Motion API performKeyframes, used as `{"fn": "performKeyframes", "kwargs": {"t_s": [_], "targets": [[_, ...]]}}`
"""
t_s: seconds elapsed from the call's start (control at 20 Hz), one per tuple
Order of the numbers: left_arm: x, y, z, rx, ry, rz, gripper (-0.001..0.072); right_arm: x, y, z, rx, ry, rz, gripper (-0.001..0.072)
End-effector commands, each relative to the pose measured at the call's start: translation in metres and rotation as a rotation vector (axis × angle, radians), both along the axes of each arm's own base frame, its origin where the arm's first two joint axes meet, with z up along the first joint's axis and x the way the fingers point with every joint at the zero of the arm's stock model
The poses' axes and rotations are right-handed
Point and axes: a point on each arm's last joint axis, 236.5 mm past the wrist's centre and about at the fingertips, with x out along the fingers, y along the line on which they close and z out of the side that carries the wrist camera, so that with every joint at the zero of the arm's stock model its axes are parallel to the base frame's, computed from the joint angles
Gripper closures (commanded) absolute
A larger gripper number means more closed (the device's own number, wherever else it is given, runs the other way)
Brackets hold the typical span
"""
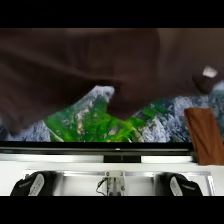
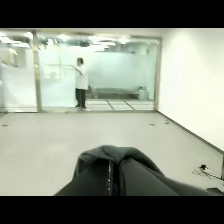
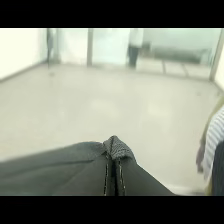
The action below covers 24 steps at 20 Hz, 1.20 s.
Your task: Fold the shirts.
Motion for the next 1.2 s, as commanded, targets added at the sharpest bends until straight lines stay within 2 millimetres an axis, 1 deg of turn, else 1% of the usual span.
{"fn": "performKeyframes", "kwargs": {"t_s": [0.0, 0.1, 0.15, 0.2, 0.3, 0.35, 0.4, 0.5, 0.6, 0.65, 0.7, 0.75, 0.8, 0.85, 0.9, 0.95, 1.0, 1.1, 1.15], "targets": [[-0.048, 0.004, -0.006, -0.01, -0.013, 0.102, 0.0675, -0.052, 0.01, 0.011, -0.005, -0.046, -0.022, 0.0634], [-0.046, 0.012, -0.013, -0.003, 0.013, 0.143, 0.0675, -0.053, 0.006, 0.01, -0.011, -0.044, -0.042, 0.0634], [-0.042, 0.015, -0.017, 0.0, 0.034, 0.154, 0.0675, -0.05, 0.0, 0.006, -0.016, -0.029, -0.067, 0.0634], [-0.035, 0.017, -0.025, 0.005, 0.073, 0.154, 0.0675, -0.043, -0.008, -0.001, -0.024, 0.005, -0.094, 0.0634], [-0.01, 0.026, -0.054, -0.008, 0.196, 0.151, 0.0675, -0.022, -0.02, -0.032, -0.037, 0.144, -0.123, 0.0634], [0.007, 0.031, -0.077, -0.022, 0.283, 0.144, 0.0675, -0.008, -0.024, -0.057, -0.04, 0.255, -0.12, 0.0634], [0.024, 0.037, -0.103, -0.038, 0.377, 0.139, 0.0675, 0.007, -0.028, -0.085, -0.046, 0.38, -0.111, 0.0634], [0.061, 0.052, -0.164, -0.079, 0.568, 0.127, 0.0674, 0.041, -0.039, -0.152, -0.04, 0.658, -0.085, 0.0634], [0.095, 0.064, -0.237, -0.098, 0.758, 0.108, 0.0675, 0.082, -0.05, -0.217, 0.004, 0.863, -0.06, 0.0634], [0.112, 0.072, -0.277, -0.134, 0.847, 0.102, 0.0675, 0.105, -0.056, -0.252, 0.036, 0.943, -0.055, 0.0634], [0.129, 0.079, -0.31, -0.173, 0.91, 0.104, 0.0675, 0.128, -0.061, -0.286, 0.072, 0.997, -0.047, 0.0634], [0.15, 0.086, -0.343, -0.221, 0.956, 0.098, 0.0675, 0.153, -0.061, -0.32, 0.126, 1.029, -0.028, 0.0634], [0.171, 0.089, -0.37, -0.253, 0.988, 0.08, 0.0676, 0.178, -0.059, -0.346, 0.192, 1.029, -0.005, 0.0634], [0.194, 0.09, -0.398, -0.284, 1.027, 0.062, 0.0676, 0.206, -0.057, -0.367, 0.268, 1.007, 0.01, 0.0634], [0.217, 0.092, -0.423, -0.303, 1.066, 0.058, 0.0676, 0.231, -0.061, -0.385, 0.324, 0.99, 0.006, 0.0635], [0.244, 0.094, -0.45, -0.321, 1.105, 0.054, 0.0676, 0.256, -0.065, -0.407, 0.338, 0.985, -0.01, 0.0635], [0.267, 0.091, -0.476, -0.329, 1.15, 0.042, 0.0676, 0.277, -0.063, -0.428, 0.325, 0.982, -0.017, 0.0635], [0.312, 0.085, -0.532, -0.337, 1.259, 0.018, 0.0676, 0.318, -0.047, -0.466, 0.297, 0.948, -0.014, 0.0635], [0.332, 0.083, -0.551, -0.336, 1.294, 0.008, 0.0675, 0.338, -0.042, -0.48, 0.313, 0.916, -0.031, 0.0634]]}}
